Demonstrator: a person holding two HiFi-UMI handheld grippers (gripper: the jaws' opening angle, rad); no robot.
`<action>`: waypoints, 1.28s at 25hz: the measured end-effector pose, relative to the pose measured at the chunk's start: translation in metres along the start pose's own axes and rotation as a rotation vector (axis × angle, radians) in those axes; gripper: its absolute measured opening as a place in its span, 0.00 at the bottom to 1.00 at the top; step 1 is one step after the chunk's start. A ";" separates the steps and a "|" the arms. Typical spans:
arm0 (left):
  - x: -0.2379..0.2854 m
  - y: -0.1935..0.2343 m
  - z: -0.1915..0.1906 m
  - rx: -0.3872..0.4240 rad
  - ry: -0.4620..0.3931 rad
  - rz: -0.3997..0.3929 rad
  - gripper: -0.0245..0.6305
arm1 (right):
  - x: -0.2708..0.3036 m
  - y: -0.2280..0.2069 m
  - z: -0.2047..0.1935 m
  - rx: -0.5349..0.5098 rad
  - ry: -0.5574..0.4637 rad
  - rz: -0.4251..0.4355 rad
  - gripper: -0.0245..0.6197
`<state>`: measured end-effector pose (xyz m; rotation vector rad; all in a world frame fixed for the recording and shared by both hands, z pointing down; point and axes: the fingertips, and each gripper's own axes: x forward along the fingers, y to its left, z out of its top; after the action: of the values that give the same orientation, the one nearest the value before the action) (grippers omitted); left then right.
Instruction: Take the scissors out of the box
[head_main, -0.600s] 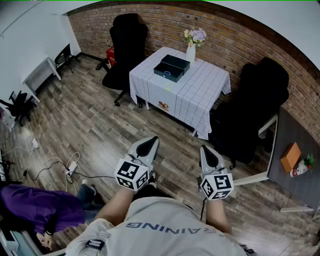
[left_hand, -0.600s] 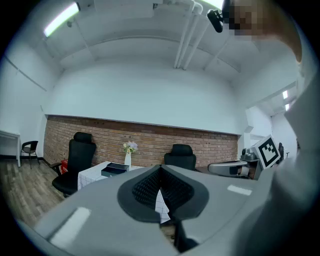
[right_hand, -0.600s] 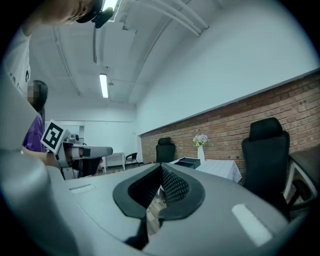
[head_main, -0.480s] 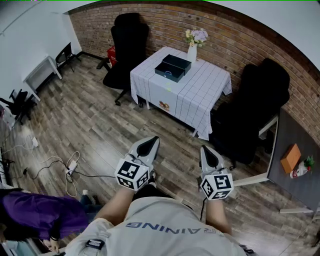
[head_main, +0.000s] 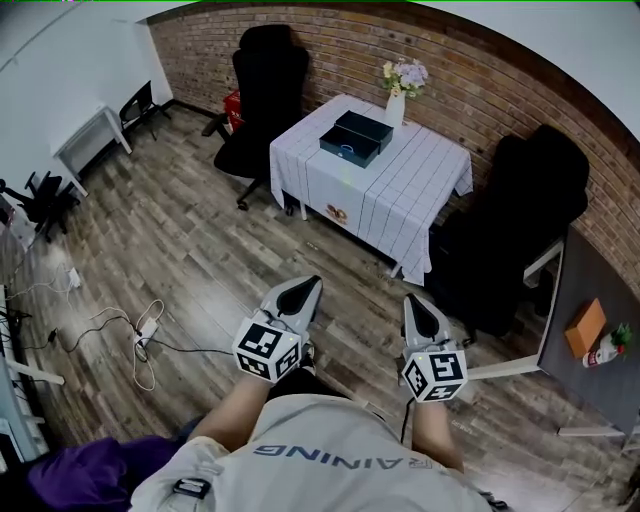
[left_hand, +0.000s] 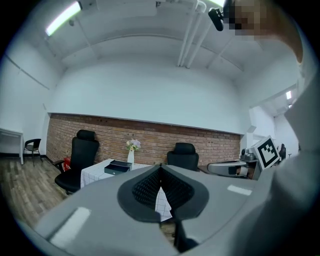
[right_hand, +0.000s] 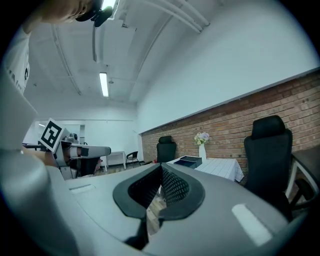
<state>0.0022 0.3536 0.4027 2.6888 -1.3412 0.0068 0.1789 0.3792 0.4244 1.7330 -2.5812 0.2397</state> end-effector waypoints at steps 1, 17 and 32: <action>0.001 0.002 -0.001 -0.002 0.001 0.001 0.04 | 0.001 -0.001 -0.001 0.004 -0.002 -0.002 0.06; 0.056 0.058 0.006 -0.051 0.019 -0.037 0.04 | 0.076 -0.022 0.008 0.022 0.027 -0.005 0.06; 0.107 0.210 0.030 -0.114 -0.002 -0.036 0.04 | 0.237 -0.014 0.043 -0.047 0.055 -0.024 0.06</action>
<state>-0.1019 0.1401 0.4046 2.6181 -1.2537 -0.0729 0.1042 0.1508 0.4082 1.7152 -2.5056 0.2215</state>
